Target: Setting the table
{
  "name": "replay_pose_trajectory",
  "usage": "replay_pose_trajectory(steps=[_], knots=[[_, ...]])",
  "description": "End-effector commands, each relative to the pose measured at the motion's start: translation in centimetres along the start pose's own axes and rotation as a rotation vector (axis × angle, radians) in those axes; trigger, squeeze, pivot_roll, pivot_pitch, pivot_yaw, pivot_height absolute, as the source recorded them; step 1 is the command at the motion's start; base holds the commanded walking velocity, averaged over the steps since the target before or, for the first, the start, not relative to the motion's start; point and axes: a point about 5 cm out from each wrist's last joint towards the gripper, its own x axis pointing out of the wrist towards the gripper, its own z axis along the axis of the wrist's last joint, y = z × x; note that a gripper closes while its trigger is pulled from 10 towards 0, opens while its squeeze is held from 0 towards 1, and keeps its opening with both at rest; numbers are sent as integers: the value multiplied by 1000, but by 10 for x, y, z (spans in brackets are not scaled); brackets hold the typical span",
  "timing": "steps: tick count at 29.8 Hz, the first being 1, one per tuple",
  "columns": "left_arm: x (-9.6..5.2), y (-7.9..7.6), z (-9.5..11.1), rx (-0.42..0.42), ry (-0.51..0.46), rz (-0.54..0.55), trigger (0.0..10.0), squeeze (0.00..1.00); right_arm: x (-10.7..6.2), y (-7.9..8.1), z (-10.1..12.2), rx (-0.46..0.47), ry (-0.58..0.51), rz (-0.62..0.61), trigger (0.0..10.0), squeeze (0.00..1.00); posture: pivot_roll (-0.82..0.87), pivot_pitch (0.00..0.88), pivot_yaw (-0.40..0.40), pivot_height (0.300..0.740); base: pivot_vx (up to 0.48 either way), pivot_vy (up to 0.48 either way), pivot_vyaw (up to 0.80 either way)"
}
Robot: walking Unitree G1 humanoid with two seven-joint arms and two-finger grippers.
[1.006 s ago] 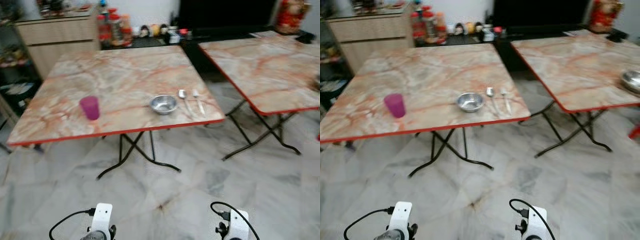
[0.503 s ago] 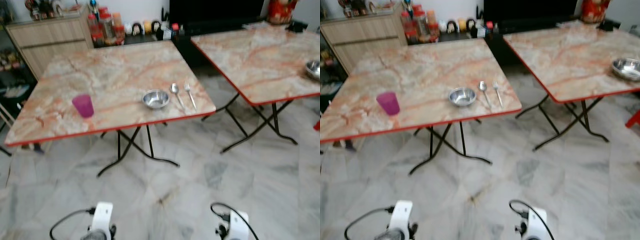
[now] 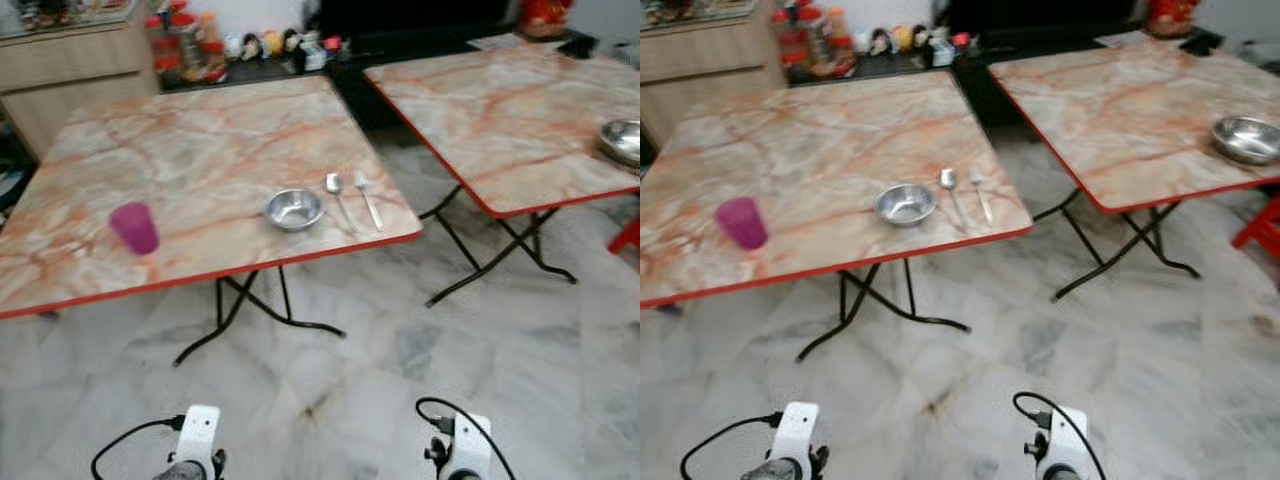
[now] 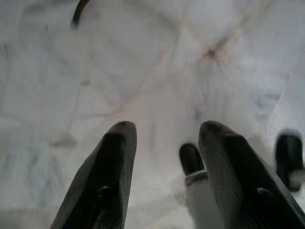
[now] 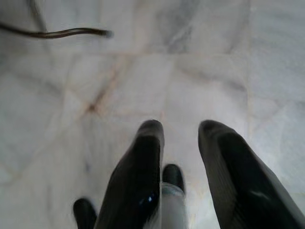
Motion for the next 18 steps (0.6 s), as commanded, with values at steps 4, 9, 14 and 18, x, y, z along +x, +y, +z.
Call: replay_pose_trajectory(steps=[4, 9, 14, 18], knots=[[0, -6, -3, -3, 17, -14, 10000, 0, -1, -5, -3, -2, 7, -14, 10000, 0, -31, 0, 17, 740, 257, 0, -136], [0, -7, -3, -5, 17, -16, 10000, 0, -1, -6, -2, -8, 5, -15, 10000, 0, -31, 0, 13, 740, 258, 0, 0], [0, -8, -4, -7, 19, -18, 10000, 0, -1, -7, -2, -10, 4, -16, 10000, 0, -31, 0, 12, 740, 257, 0, 0], [0, -7, -5, -8, 20, -17, 10000, 0, -1, -7, -2, -10, 5, -18, 10000, 0, -30, 0, 12, 740, 259, 0, 0]])
